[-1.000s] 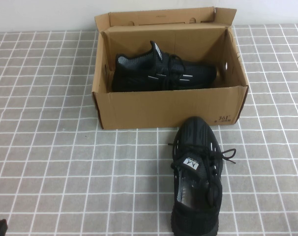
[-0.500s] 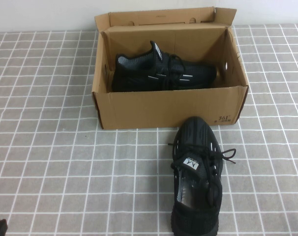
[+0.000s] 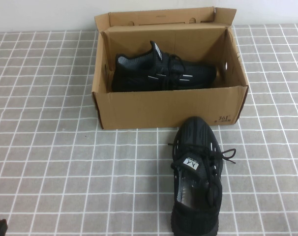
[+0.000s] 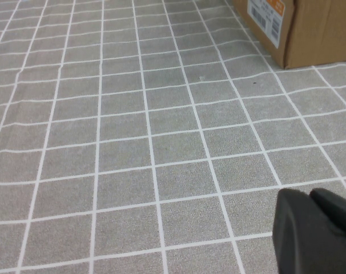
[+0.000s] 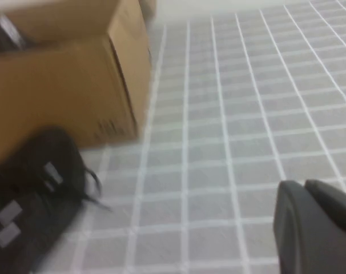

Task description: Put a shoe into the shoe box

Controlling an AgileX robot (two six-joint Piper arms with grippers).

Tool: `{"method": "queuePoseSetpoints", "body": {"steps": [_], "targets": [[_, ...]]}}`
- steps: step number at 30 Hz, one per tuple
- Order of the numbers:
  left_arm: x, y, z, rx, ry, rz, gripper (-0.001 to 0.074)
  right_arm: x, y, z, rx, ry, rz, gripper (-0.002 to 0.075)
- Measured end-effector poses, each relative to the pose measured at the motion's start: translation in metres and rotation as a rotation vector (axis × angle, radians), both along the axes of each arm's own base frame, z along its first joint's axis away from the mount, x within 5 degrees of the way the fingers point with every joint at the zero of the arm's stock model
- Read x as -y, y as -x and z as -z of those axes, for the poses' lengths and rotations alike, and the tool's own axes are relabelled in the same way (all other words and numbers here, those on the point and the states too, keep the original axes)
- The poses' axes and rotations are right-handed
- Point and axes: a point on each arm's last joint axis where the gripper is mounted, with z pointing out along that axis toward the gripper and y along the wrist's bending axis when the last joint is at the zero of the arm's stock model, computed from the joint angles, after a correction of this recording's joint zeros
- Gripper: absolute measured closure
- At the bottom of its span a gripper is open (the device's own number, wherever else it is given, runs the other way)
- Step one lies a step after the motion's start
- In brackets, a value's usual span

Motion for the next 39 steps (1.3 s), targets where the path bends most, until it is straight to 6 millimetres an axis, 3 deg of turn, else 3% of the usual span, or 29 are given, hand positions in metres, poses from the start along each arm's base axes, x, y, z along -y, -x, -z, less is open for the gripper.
{"method": "queuePoseSetpoints", "body": {"steps": [8, 16, 21, 28, 32, 39], "targets": [[0.0, 0.0, 0.0, 0.0, 0.0, 0.0, 0.0736, 0.003, -0.002, -0.021, 0.19, -0.436, 0.069, 0.0742], [0.0, 0.0, 0.0, 0.0, 0.0, 0.0, 0.0736, 0.007, -0.002, -0.026, 0.237, -0.577, 0.108, 0.0743], [0.0, 0.0, 0.0, 0.0, 0.0, 0.0, 0.0736, -0.001, 0.0, -0.029, 0.152, -0.637, 0.04, 0.0742], [0.0, 0.0, 0.0, 0.0, 0.0, 0.0, 0.0736, -0.027, -0.009, -0.083, -0.163, -0.479, -0.188, 0.0742], [0.0, 0.0, 0.0, 0.0, 0.0, 0.0, 0.0736, -0.037, -0.032, -0.114, -0.425, -0.327, -0.298, 0.0742], [0.0, 0.0, 0.0, 0.0, 0.0, 0.0, 0.0736, -0.042, -0.104, -0.141, -0.702, -0.142, -0.388, 0.0742]]}}
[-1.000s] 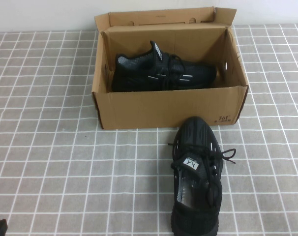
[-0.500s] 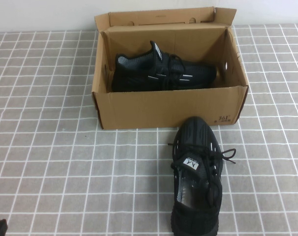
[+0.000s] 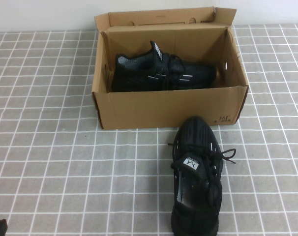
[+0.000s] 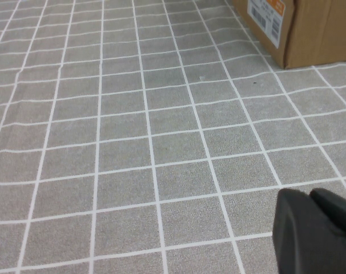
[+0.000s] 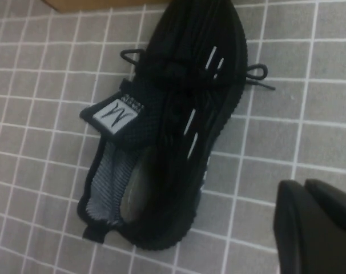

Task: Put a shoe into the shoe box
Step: Pick up the shoe from the table

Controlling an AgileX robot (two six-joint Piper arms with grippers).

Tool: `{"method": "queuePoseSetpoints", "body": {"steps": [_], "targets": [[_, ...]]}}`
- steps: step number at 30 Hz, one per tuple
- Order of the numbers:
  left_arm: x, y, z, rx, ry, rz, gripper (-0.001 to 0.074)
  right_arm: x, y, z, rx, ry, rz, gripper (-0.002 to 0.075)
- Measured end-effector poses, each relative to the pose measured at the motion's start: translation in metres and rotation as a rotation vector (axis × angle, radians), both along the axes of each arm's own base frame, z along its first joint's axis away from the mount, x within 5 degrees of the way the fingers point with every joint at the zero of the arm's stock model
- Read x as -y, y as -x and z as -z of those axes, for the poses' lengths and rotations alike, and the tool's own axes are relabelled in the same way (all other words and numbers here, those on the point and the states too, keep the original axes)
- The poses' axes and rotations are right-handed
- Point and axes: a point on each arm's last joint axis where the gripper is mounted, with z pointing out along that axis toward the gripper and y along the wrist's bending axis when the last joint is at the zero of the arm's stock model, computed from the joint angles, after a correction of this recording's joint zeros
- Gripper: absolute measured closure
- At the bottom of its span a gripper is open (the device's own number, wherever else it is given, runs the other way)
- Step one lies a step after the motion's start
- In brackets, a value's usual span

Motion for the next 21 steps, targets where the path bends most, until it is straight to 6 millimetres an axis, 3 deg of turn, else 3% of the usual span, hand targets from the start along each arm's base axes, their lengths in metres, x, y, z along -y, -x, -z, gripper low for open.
{"method": "queuePoseSetpoints", "body": {"steps": [4, 9, 15, 18, 21], "targets": [[0.0, 0.0, 0.0, 0.0, 0.0, 0.0, 0.0736, -0.015, -0.04, -0.005, -0.042, 0.044, -0.095, 0.0742], [0.0, 0.0, 0.0, 0.0, 0.0, 0.0, 0.0736, -0.07, -0.066, -0.003, -0.074, 0.13, -0.321, 0.0742], [0.0, 0.0, 0.0, 0.0, 0.0, 0.0, 0.0736, -0.138, -0.063, 0.01, -0.026, 0.321, -0.632, 0.0742], [0.0, 0.0, 0.0, 0.0, 0.0, 0.0, 0.0736, -0.159, -0.058, 0.017, 0.008, 0.4, -0.743, 0.0741], [0.0, 0.0, 0.0, 0.0, 0.0, 0.0, 0.0736, -0.166, -0.058, 0.024, 0.031, 0.463, -0.816, 0.0711]]}}
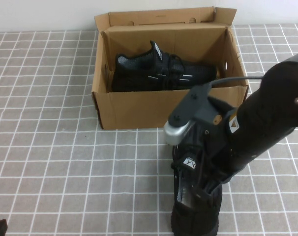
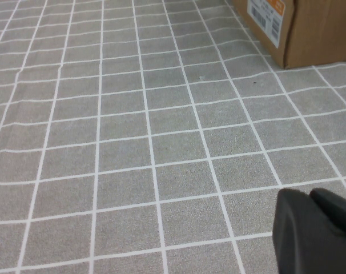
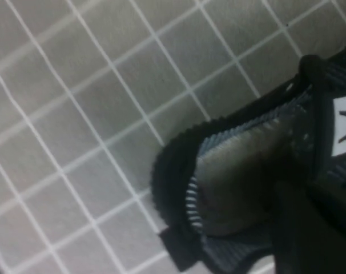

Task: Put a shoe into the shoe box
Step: Pick up the shoe from the table

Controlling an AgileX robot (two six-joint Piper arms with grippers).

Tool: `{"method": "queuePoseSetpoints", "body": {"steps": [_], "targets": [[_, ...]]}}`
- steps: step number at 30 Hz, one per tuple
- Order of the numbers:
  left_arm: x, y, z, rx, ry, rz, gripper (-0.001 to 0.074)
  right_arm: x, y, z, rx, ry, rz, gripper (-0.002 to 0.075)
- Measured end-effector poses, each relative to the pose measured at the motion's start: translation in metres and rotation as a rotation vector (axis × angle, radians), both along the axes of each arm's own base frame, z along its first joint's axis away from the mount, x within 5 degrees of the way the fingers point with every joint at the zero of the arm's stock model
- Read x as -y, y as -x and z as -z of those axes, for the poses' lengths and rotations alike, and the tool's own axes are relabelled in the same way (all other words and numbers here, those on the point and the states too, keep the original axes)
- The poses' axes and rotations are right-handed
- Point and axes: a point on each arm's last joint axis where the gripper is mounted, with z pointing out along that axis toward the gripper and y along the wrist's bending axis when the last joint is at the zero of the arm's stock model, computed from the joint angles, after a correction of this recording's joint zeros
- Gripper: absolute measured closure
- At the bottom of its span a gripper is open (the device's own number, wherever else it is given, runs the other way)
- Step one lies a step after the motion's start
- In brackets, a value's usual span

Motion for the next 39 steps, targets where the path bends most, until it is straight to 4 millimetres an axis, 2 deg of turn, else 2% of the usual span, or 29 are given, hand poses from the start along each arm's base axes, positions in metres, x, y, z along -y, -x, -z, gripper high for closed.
{"method": "queuePoseSetpoints", "body": {"steps": [4, 9, 12, 24, 31, 39], "targets": [[0.0, 0.0, 0.0, 0.0, 0.0, 0.0, 0.0736, -0.002, -0.004, 0.003, 0.046, 0.029, -0.083, 0.0574], [0.0, 0.0, 0.0, 0.0, 0.0, 0.0, 0.0736, -0.009, -0.013, 0.007, 0.13, 0.001, -0.11, 0.0318], [0.0, 0.0, 0.0, 0.002, 0.0, 0.0, 0.0736, -0.012, -0.02, 0.012, 0.176, 0.009, -0.114, 0.0253], [0.0, 0.0, 0.0, 0.002, 0.0, 0.0, 0.0736, -0.016, -0.045, 0.048, 0.261, 0.196, -0.189, 0.0225], [0.0, 0.0, 0.0, 0.002, 0.0, 0.0, 0.0736, -0.006, -0.054, 0.05, 0.325, 0.309, -0.119, 0.0225], [0.0, 0.0, 0.0, 0.002, 0.0, 0.0, 0.0736, -0.011, -0.049, 0.052, 0.247, 0.227, -0.05, 0.0225]]}}
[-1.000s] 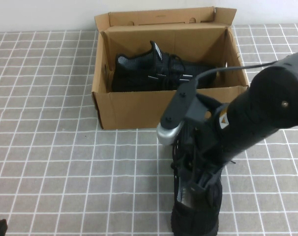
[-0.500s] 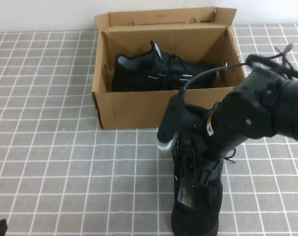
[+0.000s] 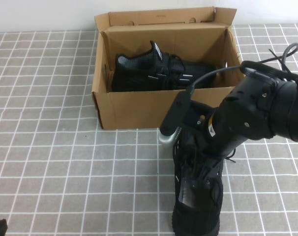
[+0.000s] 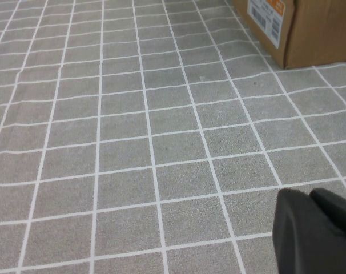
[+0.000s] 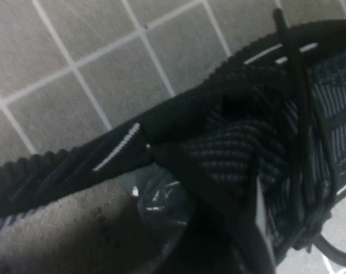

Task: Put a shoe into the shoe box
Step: Pick up the shoe from the table

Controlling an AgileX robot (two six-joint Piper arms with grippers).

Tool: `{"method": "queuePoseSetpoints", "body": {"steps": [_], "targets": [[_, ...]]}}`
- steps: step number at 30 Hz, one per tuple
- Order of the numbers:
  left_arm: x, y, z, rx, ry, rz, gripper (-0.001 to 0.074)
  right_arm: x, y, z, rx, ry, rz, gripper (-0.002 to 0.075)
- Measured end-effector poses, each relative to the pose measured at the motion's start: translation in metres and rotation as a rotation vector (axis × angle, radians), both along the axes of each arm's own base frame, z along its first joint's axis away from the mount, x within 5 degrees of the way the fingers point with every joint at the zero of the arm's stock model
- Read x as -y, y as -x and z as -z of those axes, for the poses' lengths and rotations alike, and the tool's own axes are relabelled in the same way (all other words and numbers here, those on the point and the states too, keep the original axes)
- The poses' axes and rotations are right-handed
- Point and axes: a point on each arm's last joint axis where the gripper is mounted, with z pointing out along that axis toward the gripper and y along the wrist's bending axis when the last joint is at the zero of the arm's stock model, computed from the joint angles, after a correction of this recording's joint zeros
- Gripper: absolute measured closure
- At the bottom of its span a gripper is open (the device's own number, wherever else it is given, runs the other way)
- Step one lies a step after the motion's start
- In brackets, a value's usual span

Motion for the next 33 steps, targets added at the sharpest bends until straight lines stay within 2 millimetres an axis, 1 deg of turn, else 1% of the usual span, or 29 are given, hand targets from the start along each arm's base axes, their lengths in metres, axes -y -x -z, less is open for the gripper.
{"method": "queuePoseSetpoints", "body": {"steps": [8, 12, 16, 20, 28, 29, 31, 33], "targets": [[0.0, 0.0, 0.0, 0.0, 0.0, 0.0, 0.0736, -0.001, 0.0, 0.0, -0.006, -0.012, 0.004, 0.0232], [0.0, 0.0, 0.0, 0.0, 0.0, 0.0, 0.0736, -0.002, 0.0, 0.002, -0.014, -0.012, 0.007, 0.0263], [0.0, 0.0, 0.0, 0.0, 0.0, 0.0, 0.0736, -0.004, -0.003, 0.012, -0.033, 0.007, 0.006, 0.0297], [0.0, 0.0, 0.0, 0.0, 0.0, 0.0, 0.0736, -0.005, -0.004, 0.017, -0.043, 0.017, 0.006, 0.0379], [0.0, 0.0, 0.0, 0.0, 0.0, 0.0, 0.0736, -0.004, -0.003, 0.017, -0.053, 0.024, 0.009, 0.0661], [0.0, 0.0, 0.0, 0.0, 0.0, 0.0, 0.0736, -0.004, -0.003, 0.017, -0.055, 0.026, 0.009, 0.0687], [0.0, 0.0, 0.0, 0.0, 0.0, 0.0, 0.0736, -0.004, -0.003, 0.017, -0.057, 0.029, 0.01, 0.0716], [0.0, 0.0, 0.0, 0.0, 0.0, 0.0, 0.0736, -0.004, -0.002, 0.016, -0.059, 0.027, 0.013, 0.0727]]}}
